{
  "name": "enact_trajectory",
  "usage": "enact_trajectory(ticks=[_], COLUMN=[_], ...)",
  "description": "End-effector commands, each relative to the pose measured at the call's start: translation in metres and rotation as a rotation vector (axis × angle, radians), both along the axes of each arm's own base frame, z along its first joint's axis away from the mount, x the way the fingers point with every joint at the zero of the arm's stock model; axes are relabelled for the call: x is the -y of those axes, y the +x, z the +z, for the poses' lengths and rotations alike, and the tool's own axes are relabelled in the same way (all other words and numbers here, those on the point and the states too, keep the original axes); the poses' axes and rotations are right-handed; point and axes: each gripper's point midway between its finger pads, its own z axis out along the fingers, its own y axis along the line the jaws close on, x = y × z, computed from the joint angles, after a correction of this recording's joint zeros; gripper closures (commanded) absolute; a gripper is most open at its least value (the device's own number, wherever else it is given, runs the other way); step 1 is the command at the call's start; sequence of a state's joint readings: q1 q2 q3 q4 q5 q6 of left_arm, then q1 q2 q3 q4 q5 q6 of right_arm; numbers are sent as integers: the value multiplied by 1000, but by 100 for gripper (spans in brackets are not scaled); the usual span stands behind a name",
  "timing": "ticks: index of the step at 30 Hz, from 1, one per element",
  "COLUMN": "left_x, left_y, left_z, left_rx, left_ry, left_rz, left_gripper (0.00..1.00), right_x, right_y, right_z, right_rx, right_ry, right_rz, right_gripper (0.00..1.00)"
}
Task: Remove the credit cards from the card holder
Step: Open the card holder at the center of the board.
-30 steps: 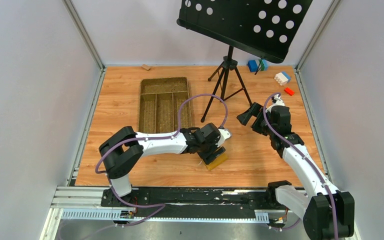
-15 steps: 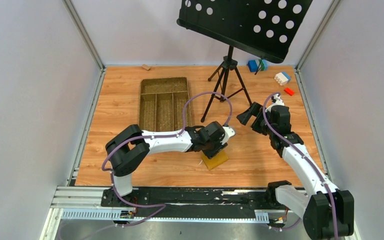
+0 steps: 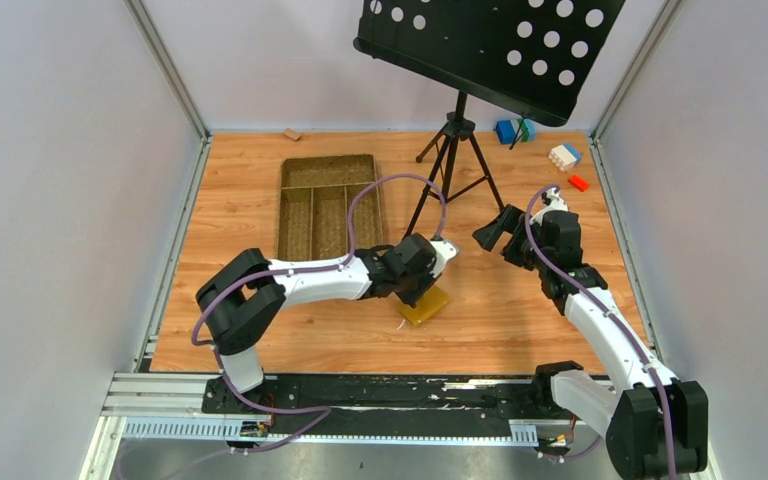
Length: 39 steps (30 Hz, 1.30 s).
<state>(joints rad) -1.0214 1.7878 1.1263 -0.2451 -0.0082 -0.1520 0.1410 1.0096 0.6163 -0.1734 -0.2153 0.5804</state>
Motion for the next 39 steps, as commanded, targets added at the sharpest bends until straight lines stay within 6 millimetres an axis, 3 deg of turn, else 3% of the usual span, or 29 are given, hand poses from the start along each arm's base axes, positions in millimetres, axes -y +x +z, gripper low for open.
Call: enact_trajectory(ticks=[1,5,10,18,25,30,35,39], left_x=[-15,-22,-32,-57,-63,-63,-63,-64], left_y=[15,23,33,54,59,59,60,60], left_z=[16,24,32,37,35,33,31,30], left_rx=[5,9,-27,-53,-93,-107,-114,-113], left_ry=[-68,-120,-232,-364,-422,-427,-426,-420], left_rz=[97,147,215,358,399,403,409,412], left_gripper=[96,100,100,100,100,100,100,100], right_x=[-10,-27,-65,-110,-156,-181,-195,-190], right_y=[5,1,-7,-15,-26,-36,-43,-39], right_z=[24,19,7,-34,-62,-79,-84,-82], right_rx=[95,93,58,-83,-167,-234,-256,-249], right_ry=[18,39,8,33,71,158,181,148], right_rz=[66,154,303,450,580,661,699,675], right_gripper=[6,7,7,9,11,22,45,67])
